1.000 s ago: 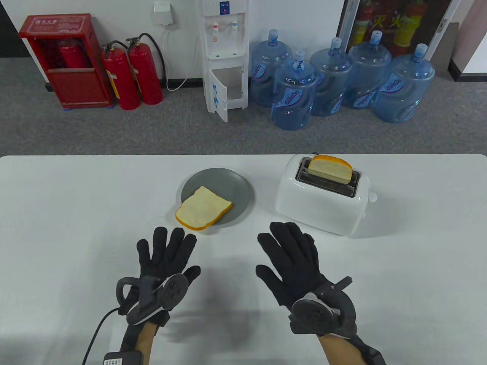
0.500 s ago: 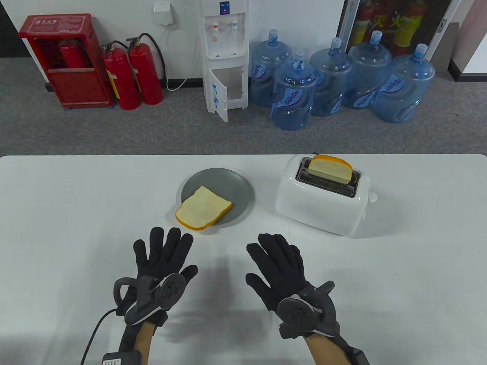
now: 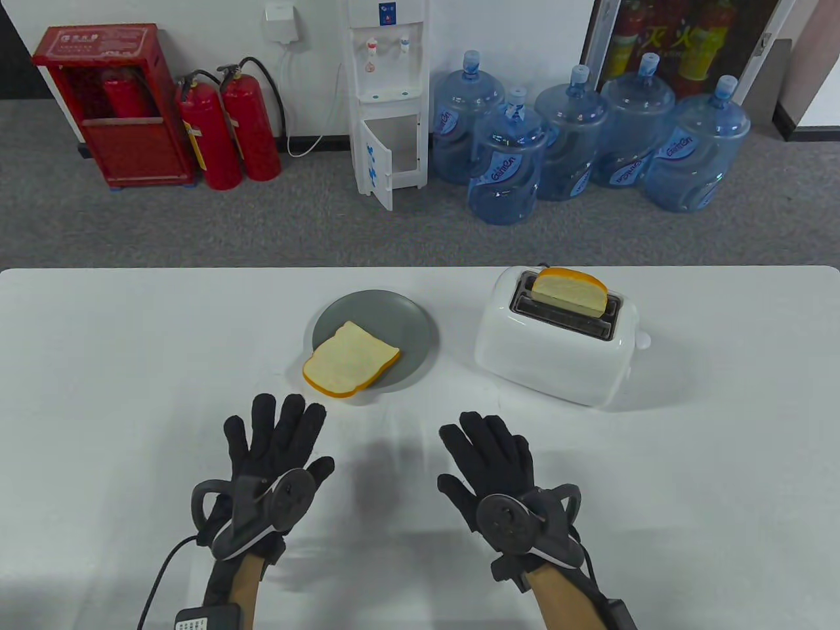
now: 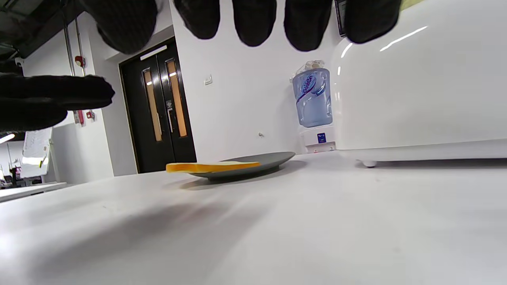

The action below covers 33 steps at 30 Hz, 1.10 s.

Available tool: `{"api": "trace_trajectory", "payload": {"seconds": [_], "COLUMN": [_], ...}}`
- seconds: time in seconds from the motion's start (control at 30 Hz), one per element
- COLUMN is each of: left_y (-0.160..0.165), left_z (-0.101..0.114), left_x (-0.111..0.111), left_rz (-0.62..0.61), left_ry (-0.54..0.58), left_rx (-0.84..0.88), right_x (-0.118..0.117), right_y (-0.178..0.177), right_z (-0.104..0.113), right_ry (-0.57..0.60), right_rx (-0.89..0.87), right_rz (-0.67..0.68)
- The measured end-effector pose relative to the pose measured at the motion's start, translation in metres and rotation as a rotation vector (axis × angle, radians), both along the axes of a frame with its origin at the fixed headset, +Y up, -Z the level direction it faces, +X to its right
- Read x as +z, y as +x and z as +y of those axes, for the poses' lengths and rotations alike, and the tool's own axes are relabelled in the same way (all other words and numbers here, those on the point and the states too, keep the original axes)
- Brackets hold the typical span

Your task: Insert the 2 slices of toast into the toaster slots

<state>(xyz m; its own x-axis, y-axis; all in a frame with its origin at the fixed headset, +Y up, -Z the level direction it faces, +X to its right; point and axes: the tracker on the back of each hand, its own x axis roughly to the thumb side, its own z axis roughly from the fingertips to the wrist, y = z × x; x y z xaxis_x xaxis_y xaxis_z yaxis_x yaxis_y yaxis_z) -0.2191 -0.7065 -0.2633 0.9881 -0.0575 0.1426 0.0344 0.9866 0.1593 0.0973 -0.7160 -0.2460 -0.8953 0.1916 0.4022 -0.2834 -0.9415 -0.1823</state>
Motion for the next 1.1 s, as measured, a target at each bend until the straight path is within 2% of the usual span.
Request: {"api": "trace_trajectory", "payload": {"seconds": [0.3,0.5,0.87,0.97,1.1], "left_y": [-0.006,-0.015,-0.016,-0.012,-0.009], "left_z": [0.001,0.007,0.018,0.015,0.007], "left_x": [-0.006,-0.020,-0.079,-0.089,-0.105], "left_rz": [0.036,0.079,0.144,0.140,0.158], "left_ry": [-0.012,-0.013,-0.065,-0.024,-0.053], "left_rx": [-0.022,-0.045,-0.185,-0.238,-0.268], "right_x": [0.003,0.003,0.001,0.001,0.001], "right_y": [0.005,0.006,0.010,0.008,0.001], "right_z": [0.001,0.001,0.001,0.004,0.004], "right_ry": [0.017,0.022,0.006,-0.002,-0.007], "right_rx": [0.019,0.023,0.046,0.016,0.035], "right_rz": [0.001,0.003,-0.007,0.002,0.010]}}
